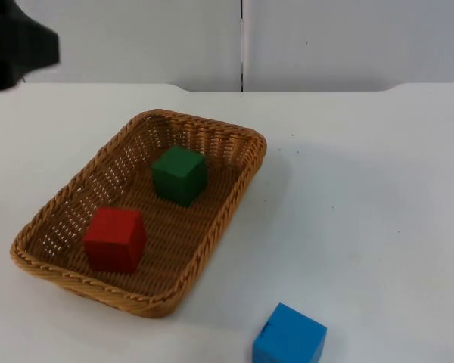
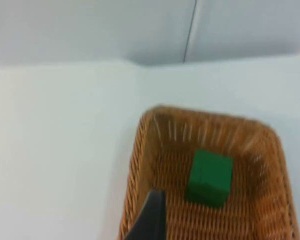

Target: Pick up one cube with each hand and place exactly two cubes into the same basket, leaving the remaining cube outside.

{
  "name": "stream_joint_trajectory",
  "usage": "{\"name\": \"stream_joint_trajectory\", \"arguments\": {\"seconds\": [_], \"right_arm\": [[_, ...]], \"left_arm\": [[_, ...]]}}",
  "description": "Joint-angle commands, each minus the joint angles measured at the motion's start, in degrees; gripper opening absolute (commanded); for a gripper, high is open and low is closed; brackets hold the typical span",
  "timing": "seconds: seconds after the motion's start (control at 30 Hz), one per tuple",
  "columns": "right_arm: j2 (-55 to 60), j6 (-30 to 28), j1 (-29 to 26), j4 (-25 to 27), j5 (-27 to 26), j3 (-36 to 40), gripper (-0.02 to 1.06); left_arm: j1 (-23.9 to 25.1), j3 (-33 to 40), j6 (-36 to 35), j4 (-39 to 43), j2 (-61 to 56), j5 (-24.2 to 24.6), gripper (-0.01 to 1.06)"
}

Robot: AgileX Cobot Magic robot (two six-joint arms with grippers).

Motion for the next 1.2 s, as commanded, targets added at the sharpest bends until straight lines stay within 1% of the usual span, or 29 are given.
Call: {"name": "stream_joint_trajectory", "arguments": {"seconds": [0.0,0.07,0.13,0.17,0.3,0.37,0.5,0.63,0.77,0.83,0.93,0.97,1.07,1.1,1.13,1.17], "right_arm": [[-1.8,-0.1,0.1,-0.2,2.5,-0.2,0.68],[-3.2,0.2,0.1,-0.2,6.3,-0.2,0.68],[-4.2,0.2,0.1,-0.1,8.7,-0.2,0.68],[-4.2,0.2,0.1,-0.1,8.7,-0.2,0.68],[-5.6,0.3,0.1,0.5,11.8,-0.2,0.68],[-5.7,0.6,0.1,0.3,12.4,-0.2,0.68],[-6.2,1.7,0.1,0.3,14.7,-0.2,0.68],[-6.3,2.0,0.1,0.4,15.0,-0.2,0.68],[-6.7,2.1,0.1,1.6,15.7,0.1,0.68],[-8.2,2.1,0.1,1.8,13.9,2.4,0.68],[-12.3,2.1,0.1,1.5,8.7,9.7,0.68],[-12.3,2.1,0.1,1.5,8.7,9.7,0.68],[-17.4,1.6,0.1,1.5,3.5,18.0,0.68],[-19.1,1.6,0.1,1.5,2.6,20.4,0.68],[-19.1,1.6,0.1,1.5,2.6,20.4,0.68],[-20.9,1.6,0.1,1.5,1.7,22.7,0.68]], "left_arm": [[0.1,0.2,-0.4,-0.2,-3.3,2.1,0.82],[0.1,0.2,-0.4,-0.2,-5.6,4.0,0.82],[0.1,0.2,-0.4,-0.2,-7.3,6.1,0.82],[0.1,0.2,-0.4,-0.2,-7.3,6.1,0.82],[0.1,0.2,-0.4,-0.7,-9.9,9.6,0.82],[0.1,0.2,-0.4,-0.6,-10.5,10.4,0.82],[0.1,0.2,-0.3,-0.6,-13.2,15.3,0.82],[0.1,0.2,-0.3,-0.6,-15.6,18.2,0.82],[0.1,0.2,0.1,-0.7,-18.7,21.0,0.82],[0.1,0.2,1.6,-1.2,-21.1,23.0,0.82],[0.1,0.2,4.4,-3.3,-24.7,26.4,0.82],[0.1,0.2,4.4,-3.3,-24.7,26.4,0.82],[0.1,0.2,8.8,-6.5,-28.1,29.9,0.82],[0.1,0.2,10.5,-7.7,-29.2,31.2,0.82],[0.1,0.2,10.5,-7.7,-29.2,31.2,0.82],[0.1,0.2,12.1,-8.8,-30.0,32.3,0.82]]}}
